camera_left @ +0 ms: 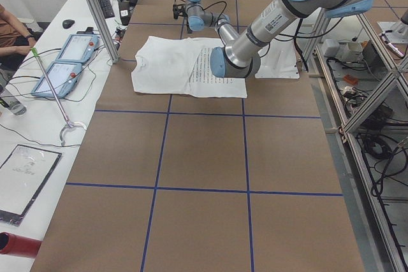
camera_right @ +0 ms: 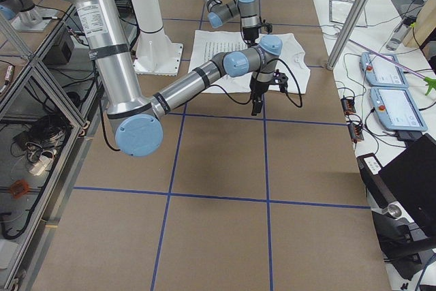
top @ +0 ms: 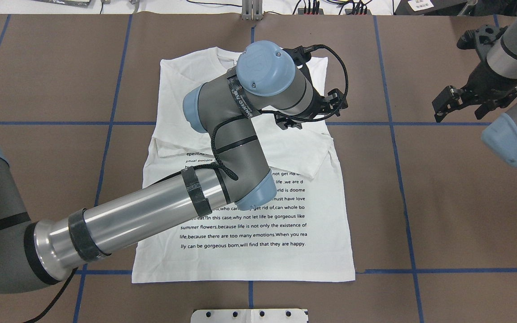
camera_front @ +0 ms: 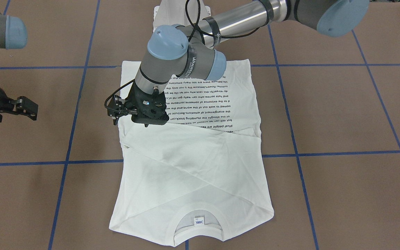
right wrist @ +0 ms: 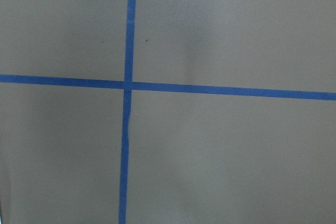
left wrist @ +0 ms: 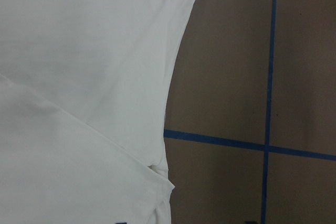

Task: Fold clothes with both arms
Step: 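Carry the sleeve across the shirt body toward the right gripper's side, then release the sleeve and move both grippers to the shirt's side edges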

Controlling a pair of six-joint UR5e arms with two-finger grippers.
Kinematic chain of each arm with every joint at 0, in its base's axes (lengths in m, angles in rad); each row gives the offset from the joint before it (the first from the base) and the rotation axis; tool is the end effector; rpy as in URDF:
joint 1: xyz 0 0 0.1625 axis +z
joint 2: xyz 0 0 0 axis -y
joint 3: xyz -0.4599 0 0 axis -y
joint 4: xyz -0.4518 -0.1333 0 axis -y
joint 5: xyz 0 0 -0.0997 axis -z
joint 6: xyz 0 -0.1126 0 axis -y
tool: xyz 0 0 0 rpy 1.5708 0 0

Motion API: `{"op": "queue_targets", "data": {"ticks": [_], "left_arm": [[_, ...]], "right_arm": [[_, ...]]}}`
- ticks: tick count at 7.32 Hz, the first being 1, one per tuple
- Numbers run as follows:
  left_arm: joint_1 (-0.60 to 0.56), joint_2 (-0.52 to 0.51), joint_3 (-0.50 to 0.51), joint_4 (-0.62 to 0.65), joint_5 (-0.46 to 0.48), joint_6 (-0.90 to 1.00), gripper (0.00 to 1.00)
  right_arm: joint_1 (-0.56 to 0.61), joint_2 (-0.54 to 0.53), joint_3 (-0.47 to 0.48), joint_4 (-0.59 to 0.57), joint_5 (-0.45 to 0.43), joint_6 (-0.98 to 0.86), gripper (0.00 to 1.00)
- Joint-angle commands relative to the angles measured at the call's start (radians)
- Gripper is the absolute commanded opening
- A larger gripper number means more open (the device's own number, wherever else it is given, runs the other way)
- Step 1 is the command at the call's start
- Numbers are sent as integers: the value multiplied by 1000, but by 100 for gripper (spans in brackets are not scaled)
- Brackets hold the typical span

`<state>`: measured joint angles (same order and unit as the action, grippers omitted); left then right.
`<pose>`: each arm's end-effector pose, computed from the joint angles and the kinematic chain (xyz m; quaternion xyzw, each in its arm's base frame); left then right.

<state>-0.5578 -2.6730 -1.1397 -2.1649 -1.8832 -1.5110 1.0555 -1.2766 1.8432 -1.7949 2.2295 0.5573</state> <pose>0.7082 -0.5582 0.0264 0.0580 0.5946 -0.1072 0.7948 -0.2586 -0.5872 0.4105 -0.0242 -0.3563 -0.0355 0.9334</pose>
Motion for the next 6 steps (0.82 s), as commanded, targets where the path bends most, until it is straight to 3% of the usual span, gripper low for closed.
{"op": "queue_targets", "data": {"ticks": [1, 2, 3, 4, 6], "left_arm": [[-16, 112, -151, 81, -11, 36, 100], [-33, 208, -298, 190, -48, 119, 100], [-43, 332, -459, 282, -51, 214, 100], [-62, 440, -594, 345, -53, 294, 100], [-65, 706, -800, 349, -53, 299, 99]], "right_arm": [[-84, 8, 11, 131, -19, 190, 100], [-177, -6, 54, 228, -100, 372, 100], [-277, -7, 106, 242, -167, 483, 100], [-335, -6, 144, 243, -175, 557, 100], [-454, -12, 177, 241, -183, 695, 100]]}}
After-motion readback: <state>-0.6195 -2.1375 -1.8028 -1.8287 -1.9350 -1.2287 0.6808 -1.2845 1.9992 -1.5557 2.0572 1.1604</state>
